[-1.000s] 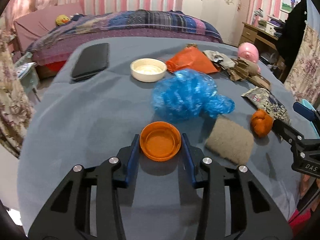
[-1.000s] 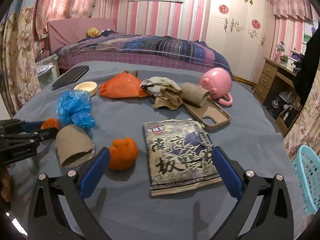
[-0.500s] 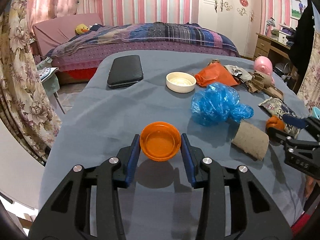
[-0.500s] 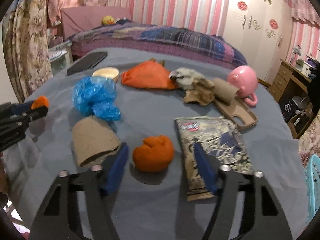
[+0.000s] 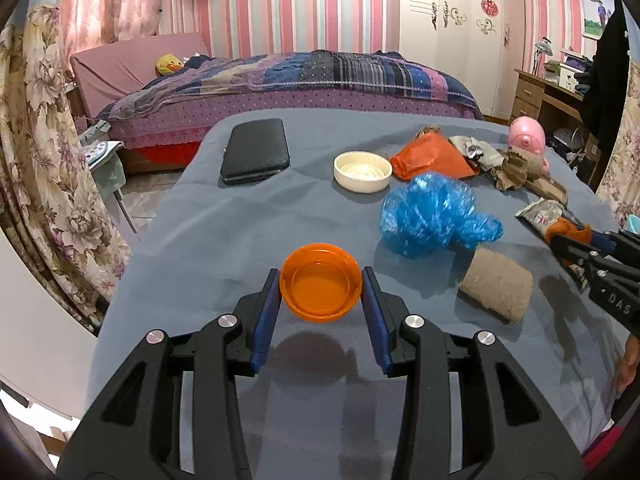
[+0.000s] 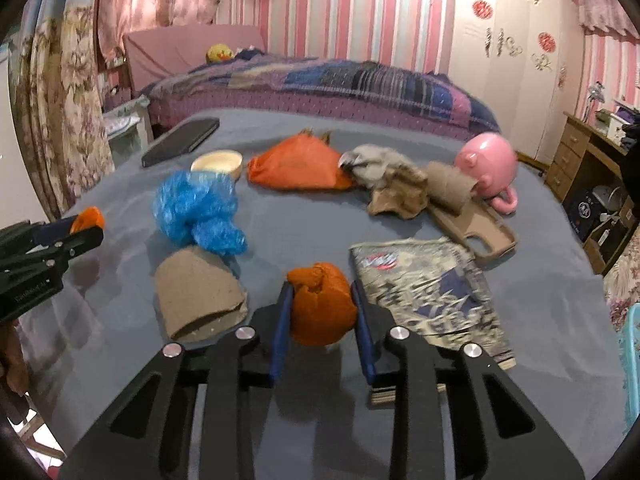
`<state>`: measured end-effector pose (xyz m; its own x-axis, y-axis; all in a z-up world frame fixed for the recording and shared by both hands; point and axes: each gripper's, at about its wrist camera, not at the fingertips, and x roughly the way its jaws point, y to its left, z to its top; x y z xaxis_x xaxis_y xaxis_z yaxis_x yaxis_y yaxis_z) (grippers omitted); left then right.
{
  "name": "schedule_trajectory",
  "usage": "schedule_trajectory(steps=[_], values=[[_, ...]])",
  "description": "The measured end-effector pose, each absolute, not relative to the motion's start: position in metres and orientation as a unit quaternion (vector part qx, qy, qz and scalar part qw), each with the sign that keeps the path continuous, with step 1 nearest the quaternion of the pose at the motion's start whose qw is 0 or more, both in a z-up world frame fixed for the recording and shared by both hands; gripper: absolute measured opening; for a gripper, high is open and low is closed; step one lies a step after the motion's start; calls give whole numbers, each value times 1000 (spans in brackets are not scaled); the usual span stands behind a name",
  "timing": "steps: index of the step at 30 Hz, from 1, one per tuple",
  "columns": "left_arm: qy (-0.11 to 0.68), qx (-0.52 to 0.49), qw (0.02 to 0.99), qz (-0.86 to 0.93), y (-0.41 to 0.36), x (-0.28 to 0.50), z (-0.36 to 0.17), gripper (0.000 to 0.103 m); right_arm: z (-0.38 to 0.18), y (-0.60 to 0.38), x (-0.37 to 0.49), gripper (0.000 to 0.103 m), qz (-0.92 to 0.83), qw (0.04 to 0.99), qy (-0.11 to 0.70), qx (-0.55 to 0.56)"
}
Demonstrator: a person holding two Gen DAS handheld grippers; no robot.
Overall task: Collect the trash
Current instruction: 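Carry the orange cap and orange peel in both grippers over the blue basket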
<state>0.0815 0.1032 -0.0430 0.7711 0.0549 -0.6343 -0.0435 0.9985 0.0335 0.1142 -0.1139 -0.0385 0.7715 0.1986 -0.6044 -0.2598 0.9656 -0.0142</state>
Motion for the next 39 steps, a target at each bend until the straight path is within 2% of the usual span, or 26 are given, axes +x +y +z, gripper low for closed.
schedule_trajectory(steps=[9,18,27,39], values=[[302,1,953,24,84,69,-5,39,-1,-183,89,29,72,958,278,-5],[266,16,964,-15,24,60,30,39,17,-277,66,29,-5,965,263,-7],[257,31,964,-62,-39,58,41,39,23,-384,40,29,-88,960,263,34],[268,44,952,-140,-135,72,31,39,19,-419,33,29,-108,959,262,15]])
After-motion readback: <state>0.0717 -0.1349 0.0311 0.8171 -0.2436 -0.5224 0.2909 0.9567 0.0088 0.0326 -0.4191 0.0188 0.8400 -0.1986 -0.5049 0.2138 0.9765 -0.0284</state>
